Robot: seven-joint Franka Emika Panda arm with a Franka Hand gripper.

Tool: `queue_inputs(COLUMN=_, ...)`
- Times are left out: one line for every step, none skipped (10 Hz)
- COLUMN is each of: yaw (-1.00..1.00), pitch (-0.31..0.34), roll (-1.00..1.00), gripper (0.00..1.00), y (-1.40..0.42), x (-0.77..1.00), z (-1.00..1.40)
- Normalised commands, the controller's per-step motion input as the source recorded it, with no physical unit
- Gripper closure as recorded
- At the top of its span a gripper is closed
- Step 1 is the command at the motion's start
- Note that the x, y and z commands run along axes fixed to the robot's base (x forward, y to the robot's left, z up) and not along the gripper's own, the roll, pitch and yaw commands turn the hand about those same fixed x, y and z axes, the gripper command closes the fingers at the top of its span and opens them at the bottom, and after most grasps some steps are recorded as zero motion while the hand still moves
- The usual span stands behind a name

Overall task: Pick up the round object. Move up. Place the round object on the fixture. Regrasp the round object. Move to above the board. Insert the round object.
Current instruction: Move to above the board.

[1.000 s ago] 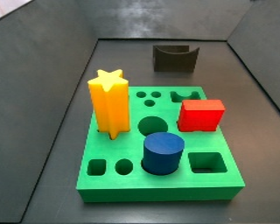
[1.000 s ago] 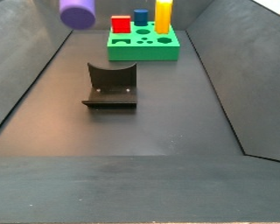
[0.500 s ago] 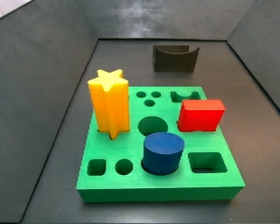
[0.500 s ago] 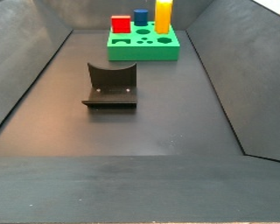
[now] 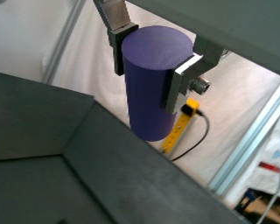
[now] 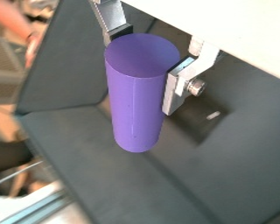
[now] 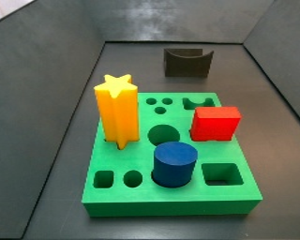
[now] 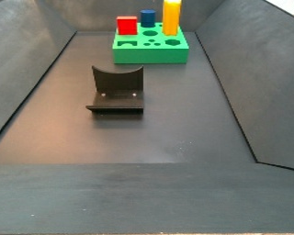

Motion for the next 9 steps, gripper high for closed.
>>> queue_inputs(yaw=-0.05, pitch=-0.081, roll=-1.0, gripper=1.0, y=-1.0, x=-0.7, z=-0.01)
queue_inputs(yaw=-0.05, pitch=-0.093, roll=-1.0, gripper=1.0, y=-1.0, x=-0.72, z=0.0)
queue_inputs(yaw=-0.05, pitch=-0.103, roll=-1.0, gripper=1.0, y=-1.0, x=-0.74, z=0.0)
queue_inputs(yaw=-0.05, pitch=-0.116, roll=-1.0, gripper=1.0, y=-1.0, x=-0.76, z=0.0)
queue_inputs(yaw=-0.06, pitch=-0.127, roll=-1.0, gripper=1.0, y=-1.0, x=-0.79, z=0.0)
queue_inputs(yaw=-0.06, pitch=-0.142, roll=-1.0, gripper=1.0, y=-1.0, x=-0.83, z=0.0)
queue_inputs(yaw=-0.07, pitch=-0.155, roll=-1.0, gripper=1.0, y=-1.0, x=-0.88, z=0.0)
queue_inputs(yaw=-0.07, pitch=-0.182, roll=-1.0, gripper=1.0, y=-0.74, x=-0.73, z=0.01)
queue_inputs(yaw=-0.07, pitch=-0.204, roll=-1.0, gripper=1.0, y=-0.42, x=-0.5, z=0.0)
